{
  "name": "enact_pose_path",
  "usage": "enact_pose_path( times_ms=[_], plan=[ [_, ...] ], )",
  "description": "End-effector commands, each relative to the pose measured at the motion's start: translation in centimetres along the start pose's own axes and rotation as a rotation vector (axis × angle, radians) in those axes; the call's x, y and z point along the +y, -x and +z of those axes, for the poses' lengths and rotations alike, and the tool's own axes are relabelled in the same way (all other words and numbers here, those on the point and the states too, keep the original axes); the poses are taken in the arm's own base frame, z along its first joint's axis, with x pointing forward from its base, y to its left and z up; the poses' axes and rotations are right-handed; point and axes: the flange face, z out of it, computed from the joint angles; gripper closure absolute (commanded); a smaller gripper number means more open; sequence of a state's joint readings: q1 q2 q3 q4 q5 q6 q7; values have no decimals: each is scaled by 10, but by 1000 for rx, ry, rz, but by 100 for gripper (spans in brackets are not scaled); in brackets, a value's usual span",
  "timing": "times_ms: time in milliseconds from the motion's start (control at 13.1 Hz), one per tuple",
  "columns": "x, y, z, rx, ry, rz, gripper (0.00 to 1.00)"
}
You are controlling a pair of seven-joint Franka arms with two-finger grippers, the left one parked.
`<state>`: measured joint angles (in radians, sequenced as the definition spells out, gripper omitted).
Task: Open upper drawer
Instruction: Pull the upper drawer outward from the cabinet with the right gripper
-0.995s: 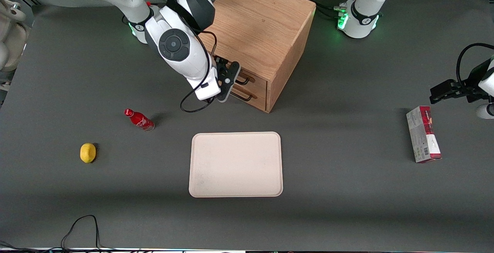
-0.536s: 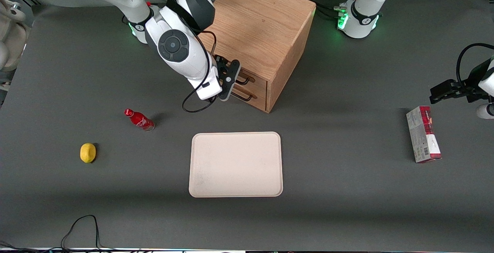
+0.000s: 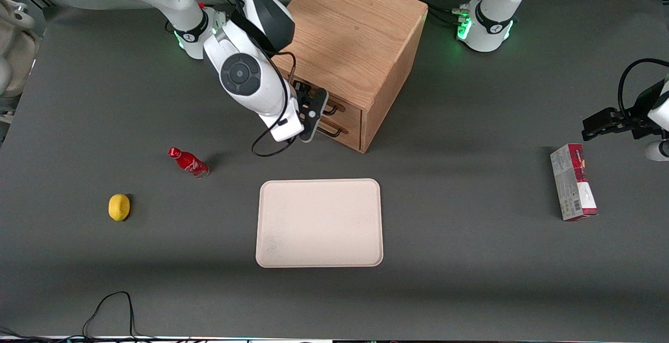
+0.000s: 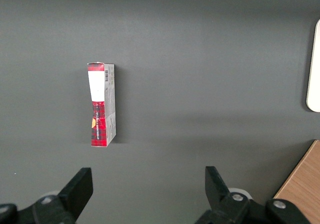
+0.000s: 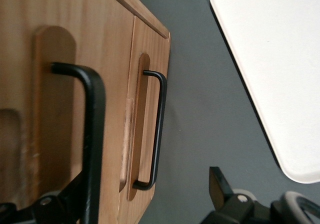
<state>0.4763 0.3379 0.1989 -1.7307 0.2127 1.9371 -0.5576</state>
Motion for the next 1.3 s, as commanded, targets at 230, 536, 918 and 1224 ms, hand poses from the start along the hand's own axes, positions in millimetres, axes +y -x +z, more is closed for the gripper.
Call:
enact_pose_path(
  times_ms=[230,536,918,1224],
  plan=[
    [12,-1,14,21,-13,34,0],
    [17,-7,-7,52,1,101,0],
    [52,-4,-22,81,16,127,0],
    [72,1,-16,74,19,131,0]
  ],
)
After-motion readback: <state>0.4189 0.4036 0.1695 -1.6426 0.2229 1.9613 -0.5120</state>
